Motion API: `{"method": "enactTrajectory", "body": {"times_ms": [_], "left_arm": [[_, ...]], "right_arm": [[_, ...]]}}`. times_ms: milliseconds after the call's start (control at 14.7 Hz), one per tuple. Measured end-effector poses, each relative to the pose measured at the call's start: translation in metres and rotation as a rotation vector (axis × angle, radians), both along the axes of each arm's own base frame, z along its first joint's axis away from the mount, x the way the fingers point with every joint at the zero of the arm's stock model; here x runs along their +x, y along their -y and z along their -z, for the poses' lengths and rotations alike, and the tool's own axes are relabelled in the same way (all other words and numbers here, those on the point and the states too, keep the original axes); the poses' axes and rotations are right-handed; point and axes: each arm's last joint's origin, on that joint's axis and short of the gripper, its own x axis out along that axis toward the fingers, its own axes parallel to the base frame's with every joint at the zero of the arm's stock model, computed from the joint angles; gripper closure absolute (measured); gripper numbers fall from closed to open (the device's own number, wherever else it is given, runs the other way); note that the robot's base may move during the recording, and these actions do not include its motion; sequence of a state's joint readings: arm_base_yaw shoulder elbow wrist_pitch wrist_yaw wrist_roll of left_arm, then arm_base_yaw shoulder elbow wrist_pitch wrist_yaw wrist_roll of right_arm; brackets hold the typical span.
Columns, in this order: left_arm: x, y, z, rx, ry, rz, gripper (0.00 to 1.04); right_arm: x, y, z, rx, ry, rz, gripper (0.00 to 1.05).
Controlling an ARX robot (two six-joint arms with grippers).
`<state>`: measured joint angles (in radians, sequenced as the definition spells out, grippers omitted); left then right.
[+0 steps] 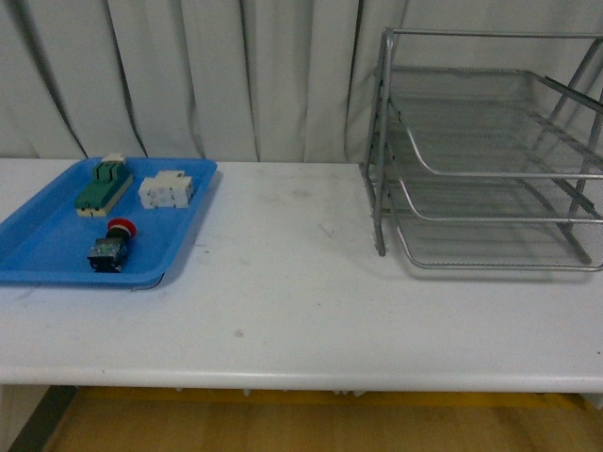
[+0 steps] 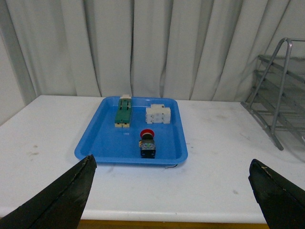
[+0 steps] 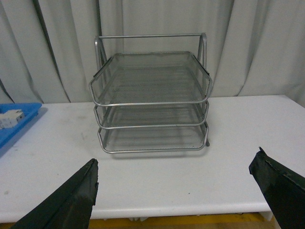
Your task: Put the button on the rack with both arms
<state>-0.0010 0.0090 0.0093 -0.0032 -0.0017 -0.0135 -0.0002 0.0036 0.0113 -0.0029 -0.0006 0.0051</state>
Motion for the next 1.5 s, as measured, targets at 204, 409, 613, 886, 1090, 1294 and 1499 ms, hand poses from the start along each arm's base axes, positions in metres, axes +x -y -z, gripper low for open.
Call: {"method": "enactTrajectory", "body": {"times_ms": [204,409,613,886,1090,1294,1499], "left_arm": [[0.0,0.0,0.0,0.0,0.0,0.0,0.07],[0.0,0.0,0.0,0.0,0.0,0.0,0.07],[0.0,0.0,0.0,0.0,0.0,0.0,0.07],[0.0,0.0,0.0,0.0,0.0,0.0,0.07],[0.0,0.0,0.0,0.0,0.0,0.0,0.07],[0.0,0.0,0.0,0.0,0.0,0.0,0.07],[0.0,0.0,0.0,0.0,0.0,0.002,0.07]], "right_arm": [[0.0,0.0,0.0,0.0,0.0,0.0,0.06],[0.0,0.0,0.0,0.0,0.0,0.0,0.06],[0.0,0.0,0.0,0.0,0.0,0.0,0.06],[0.0,0.0,0.0,0.0,0.0,0.0,0.06],[0.0,0.0,0.0,0.0,0.0,0.0,0.06],[0.0,0.0,0.0,0.0,0.0,0.0,0.06],[0.022,0.02,-0.019,0.249,-0.126,-0.01,0.06]]}}
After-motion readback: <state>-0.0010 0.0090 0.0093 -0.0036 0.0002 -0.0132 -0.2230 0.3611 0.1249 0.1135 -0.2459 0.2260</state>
